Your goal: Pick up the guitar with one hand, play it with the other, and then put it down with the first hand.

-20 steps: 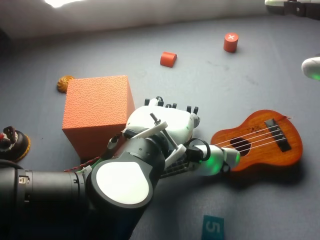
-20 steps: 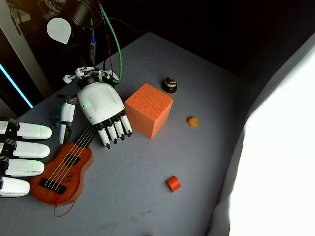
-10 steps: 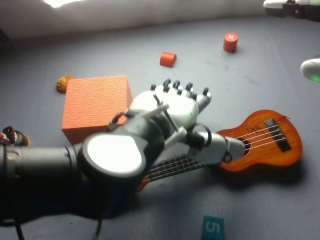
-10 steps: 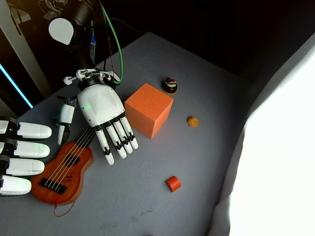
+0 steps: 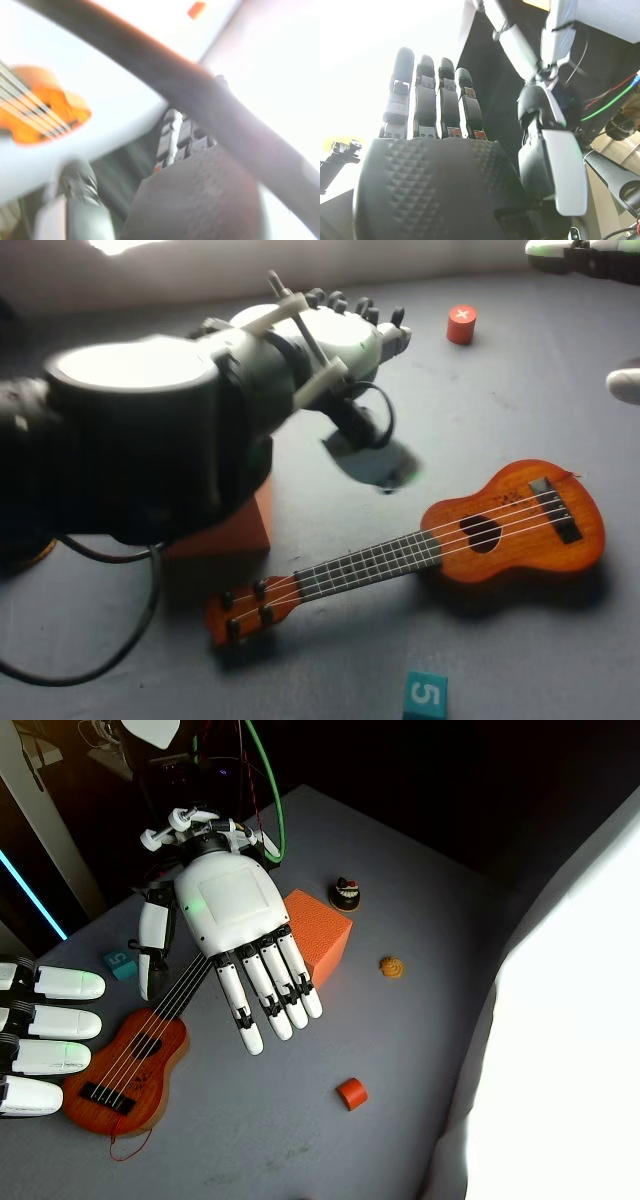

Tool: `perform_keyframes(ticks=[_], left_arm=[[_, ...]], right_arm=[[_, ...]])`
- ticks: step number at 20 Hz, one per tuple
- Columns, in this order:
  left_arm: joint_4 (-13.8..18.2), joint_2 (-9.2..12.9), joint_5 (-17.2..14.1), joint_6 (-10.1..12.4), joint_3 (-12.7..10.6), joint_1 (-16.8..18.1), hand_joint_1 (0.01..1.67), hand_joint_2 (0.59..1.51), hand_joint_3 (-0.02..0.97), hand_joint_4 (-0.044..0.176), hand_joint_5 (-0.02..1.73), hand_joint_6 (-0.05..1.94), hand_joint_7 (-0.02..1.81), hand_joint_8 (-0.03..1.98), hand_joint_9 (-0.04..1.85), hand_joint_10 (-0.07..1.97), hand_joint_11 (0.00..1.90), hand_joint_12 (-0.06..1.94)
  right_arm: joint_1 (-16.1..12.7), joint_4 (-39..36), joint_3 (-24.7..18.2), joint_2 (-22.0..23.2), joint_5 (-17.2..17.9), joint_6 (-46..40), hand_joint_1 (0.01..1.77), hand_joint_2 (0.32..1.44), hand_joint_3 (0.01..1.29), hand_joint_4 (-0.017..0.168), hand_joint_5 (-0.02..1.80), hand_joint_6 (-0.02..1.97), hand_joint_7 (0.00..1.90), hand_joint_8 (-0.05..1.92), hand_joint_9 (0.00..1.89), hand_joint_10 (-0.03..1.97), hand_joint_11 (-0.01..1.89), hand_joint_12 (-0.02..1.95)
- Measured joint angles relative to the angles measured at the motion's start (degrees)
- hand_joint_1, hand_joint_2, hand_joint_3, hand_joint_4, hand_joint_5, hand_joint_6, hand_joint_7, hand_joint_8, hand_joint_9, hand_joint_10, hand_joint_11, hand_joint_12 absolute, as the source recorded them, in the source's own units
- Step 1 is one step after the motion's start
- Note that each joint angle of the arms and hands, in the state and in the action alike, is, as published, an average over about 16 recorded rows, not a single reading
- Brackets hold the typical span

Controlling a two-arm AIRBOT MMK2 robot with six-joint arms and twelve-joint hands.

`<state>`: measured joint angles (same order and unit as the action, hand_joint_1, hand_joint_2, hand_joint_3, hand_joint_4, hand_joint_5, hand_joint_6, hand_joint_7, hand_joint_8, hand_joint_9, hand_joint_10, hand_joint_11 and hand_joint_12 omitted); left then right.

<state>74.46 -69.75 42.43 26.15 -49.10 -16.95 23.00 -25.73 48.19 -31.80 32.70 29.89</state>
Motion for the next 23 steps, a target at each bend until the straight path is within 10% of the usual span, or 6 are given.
perform_keyframes(ticks=[6,12,23], left_arm=[[-13.0,5.1,-0.6,-12.5,2.5,8.7,0.97,1.077,0.001,0.052,0.21,0.29,0.18,0.32,0.16,0.46,0.04,0.84],[-21.9,8.8,0.1,-22.3,4.2,15.3,1.25,1.070,-0.009,0.024,0.31,0.78,0.28,0.82,0.27,0.99,0.10,1.44],[-26.4,10.7,1.6,-28.9,5.4,19.7,1.34,1.057,-0.008,0.003,0.26,1.34,0.31,1.33,0.34,1.47,0.18,1.71]], right_arm=[[0.2,-0.2,-0.1,0.0,0.0,0.0,0.67,1.29,0.05,-0.002,0.28,0.33,0.38,0.04,0.27,0.36,0.02,1.19],[0.5,-0.4,-0.4,0.0,0.0,0.2,0.88,1.17,0.36,-0.001,0.28,0.77,0.41,0.39,0.24,0.87,0.02,1.50],[0.9,-0.5,-0.8,0.2,0.0,0.7,1.01,0.94,0.91,0.000,0.24,1.22,0.36,1.03,0.22,1.44,0.02,1.85]])
